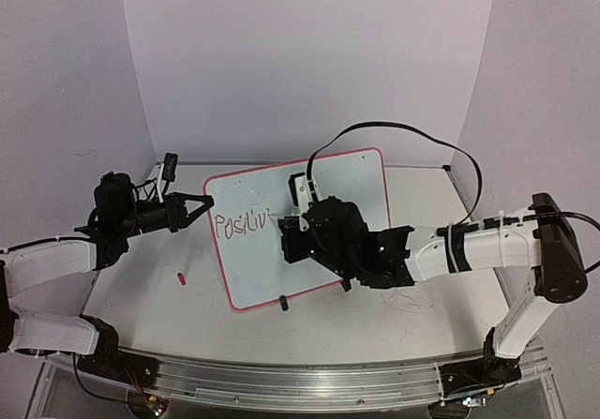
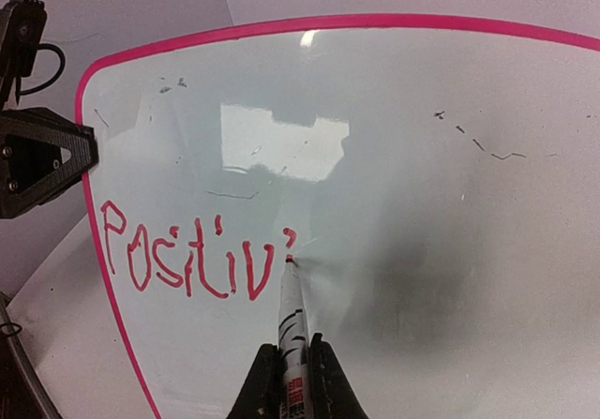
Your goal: Write a sentence on the whiteboard
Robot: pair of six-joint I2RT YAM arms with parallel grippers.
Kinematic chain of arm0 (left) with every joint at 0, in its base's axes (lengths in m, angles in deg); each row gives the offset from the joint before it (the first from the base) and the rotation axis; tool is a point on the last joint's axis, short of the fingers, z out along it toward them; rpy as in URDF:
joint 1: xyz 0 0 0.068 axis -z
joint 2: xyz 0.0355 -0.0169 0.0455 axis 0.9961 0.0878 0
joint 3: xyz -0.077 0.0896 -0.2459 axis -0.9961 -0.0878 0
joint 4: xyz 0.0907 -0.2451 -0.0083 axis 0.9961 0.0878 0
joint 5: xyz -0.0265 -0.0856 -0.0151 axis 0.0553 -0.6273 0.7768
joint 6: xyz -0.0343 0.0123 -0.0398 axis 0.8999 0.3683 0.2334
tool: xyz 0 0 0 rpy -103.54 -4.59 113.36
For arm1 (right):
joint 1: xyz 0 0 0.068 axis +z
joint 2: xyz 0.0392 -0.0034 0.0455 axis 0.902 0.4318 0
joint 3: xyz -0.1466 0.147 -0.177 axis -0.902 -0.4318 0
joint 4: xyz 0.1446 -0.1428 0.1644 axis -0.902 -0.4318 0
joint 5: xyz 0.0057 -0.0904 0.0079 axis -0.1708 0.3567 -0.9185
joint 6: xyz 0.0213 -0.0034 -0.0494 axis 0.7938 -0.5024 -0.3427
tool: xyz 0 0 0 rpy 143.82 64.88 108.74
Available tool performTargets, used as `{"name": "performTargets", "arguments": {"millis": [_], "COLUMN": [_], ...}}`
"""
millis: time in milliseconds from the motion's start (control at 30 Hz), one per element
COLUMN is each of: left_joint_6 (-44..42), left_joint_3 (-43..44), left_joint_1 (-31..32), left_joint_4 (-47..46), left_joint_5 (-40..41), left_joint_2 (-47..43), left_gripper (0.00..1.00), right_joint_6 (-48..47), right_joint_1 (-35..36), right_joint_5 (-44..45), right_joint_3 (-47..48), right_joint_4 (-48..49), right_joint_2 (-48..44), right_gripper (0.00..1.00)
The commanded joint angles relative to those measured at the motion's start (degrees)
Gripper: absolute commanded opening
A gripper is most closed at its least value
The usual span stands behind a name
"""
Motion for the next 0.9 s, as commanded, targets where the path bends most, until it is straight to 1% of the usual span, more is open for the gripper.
{"name": "performTargets", "arguments": {"millis": [0,867], "left_joint_6": [-2.2,-2.2], "left_joint_3": [1.2,0.8], "left_joint_1": [0.4,0.5], "left_joint_4": [-1.8,-1.7], "left_joint_5": [-0.7,-0.7], "left_joint_2": [-0.4,-1.1], "left_gripper": [0.0,0.0], "right_joint_6": [1.9,5.0], "right_joint_1": [0.6,2.1], "right_joint_5": [1.2,2.0], "right_joint_3": [0.3,-0.5], "right_joint_4": [-0.8,-3.4], "right_joint_2": [0.3,0.2], "right_gripper": [0.0,0.0]}}
